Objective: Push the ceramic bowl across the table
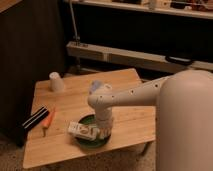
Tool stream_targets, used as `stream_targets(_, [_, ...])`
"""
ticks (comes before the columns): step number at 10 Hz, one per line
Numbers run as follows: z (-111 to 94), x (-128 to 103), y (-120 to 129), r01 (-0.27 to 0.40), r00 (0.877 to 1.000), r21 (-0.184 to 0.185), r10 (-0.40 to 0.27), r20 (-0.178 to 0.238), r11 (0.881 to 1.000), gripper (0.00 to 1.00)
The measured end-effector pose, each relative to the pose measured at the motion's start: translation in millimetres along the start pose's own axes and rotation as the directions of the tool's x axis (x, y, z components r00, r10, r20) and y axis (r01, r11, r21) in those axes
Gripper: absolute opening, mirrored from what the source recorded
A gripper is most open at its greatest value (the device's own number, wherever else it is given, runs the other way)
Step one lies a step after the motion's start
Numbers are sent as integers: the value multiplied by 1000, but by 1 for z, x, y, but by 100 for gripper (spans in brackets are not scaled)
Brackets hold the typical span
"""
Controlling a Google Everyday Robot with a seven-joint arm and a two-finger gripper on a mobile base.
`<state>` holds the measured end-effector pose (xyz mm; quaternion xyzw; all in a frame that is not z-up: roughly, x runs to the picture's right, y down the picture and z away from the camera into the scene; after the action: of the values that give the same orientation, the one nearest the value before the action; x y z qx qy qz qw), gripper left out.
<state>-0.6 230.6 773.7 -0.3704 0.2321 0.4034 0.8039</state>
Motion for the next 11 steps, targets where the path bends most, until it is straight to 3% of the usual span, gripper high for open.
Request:
stream_targets(3, [4,20,-9,-11,999,15,12,-48,1000,4])
stream_targets(5, [19,47,-18,-34,996,8,35,-82,999,4])
stream_targets(8, [29,73,-22,-62,993,11,63,-100,998,4])
stream_targets(10, [17,79,-21,-48,998,28,50,-46,998,4])
stream_targets(11, [2,77,-16,-30,1000,34,30,8,999,4])
